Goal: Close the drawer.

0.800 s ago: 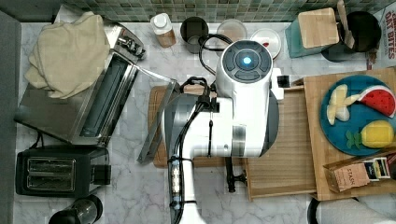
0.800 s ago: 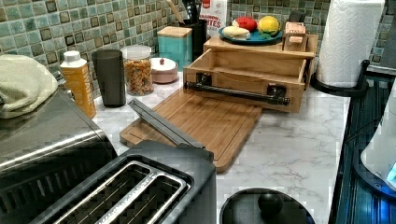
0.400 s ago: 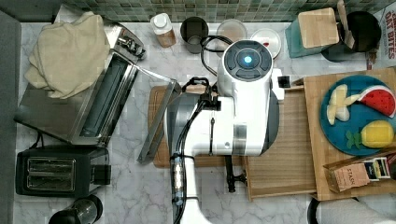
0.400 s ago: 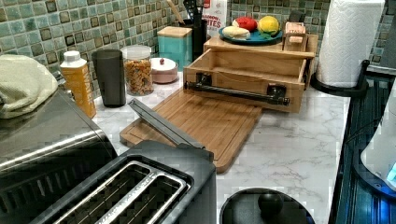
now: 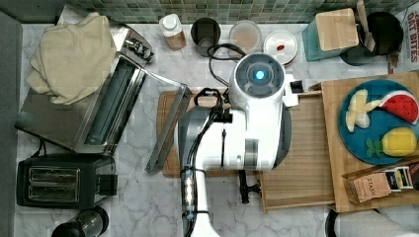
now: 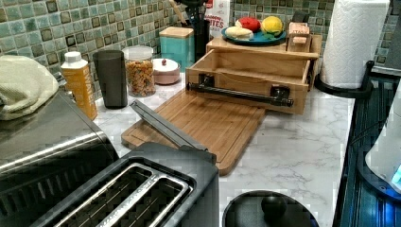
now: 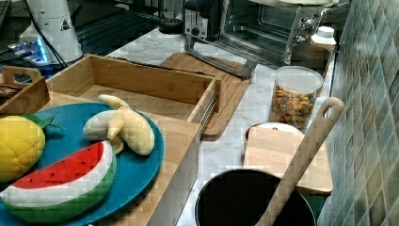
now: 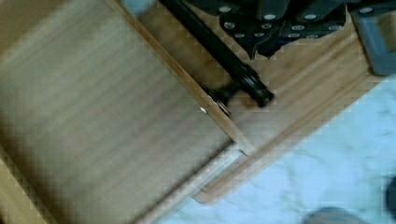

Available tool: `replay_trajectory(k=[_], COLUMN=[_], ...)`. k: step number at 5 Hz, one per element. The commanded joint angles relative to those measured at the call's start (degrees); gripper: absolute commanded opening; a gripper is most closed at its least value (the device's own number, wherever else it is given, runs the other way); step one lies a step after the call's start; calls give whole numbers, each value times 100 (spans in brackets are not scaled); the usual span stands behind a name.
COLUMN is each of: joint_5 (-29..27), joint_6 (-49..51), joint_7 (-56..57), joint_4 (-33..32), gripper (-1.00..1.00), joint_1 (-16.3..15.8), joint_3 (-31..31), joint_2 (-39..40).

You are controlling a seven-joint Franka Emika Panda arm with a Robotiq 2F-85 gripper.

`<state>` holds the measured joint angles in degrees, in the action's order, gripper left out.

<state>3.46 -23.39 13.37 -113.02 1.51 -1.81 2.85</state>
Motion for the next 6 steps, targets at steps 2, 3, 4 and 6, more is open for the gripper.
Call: replay_trajectory(k=[2,3,4,6], joint_5=[-507,-485,-109,513], joint_6=[-825,-1272,-1514,-2528], joint_7=[1120,1279,1511,2387], joint_4=[-1450,-1912,-2148,-2880], gripper=[-100,-100,-100,-100], joint_1=[-624,-747,-845,-447], joint_3=[470,498,453,452], joint_2=[-645,-719,-579,-401])
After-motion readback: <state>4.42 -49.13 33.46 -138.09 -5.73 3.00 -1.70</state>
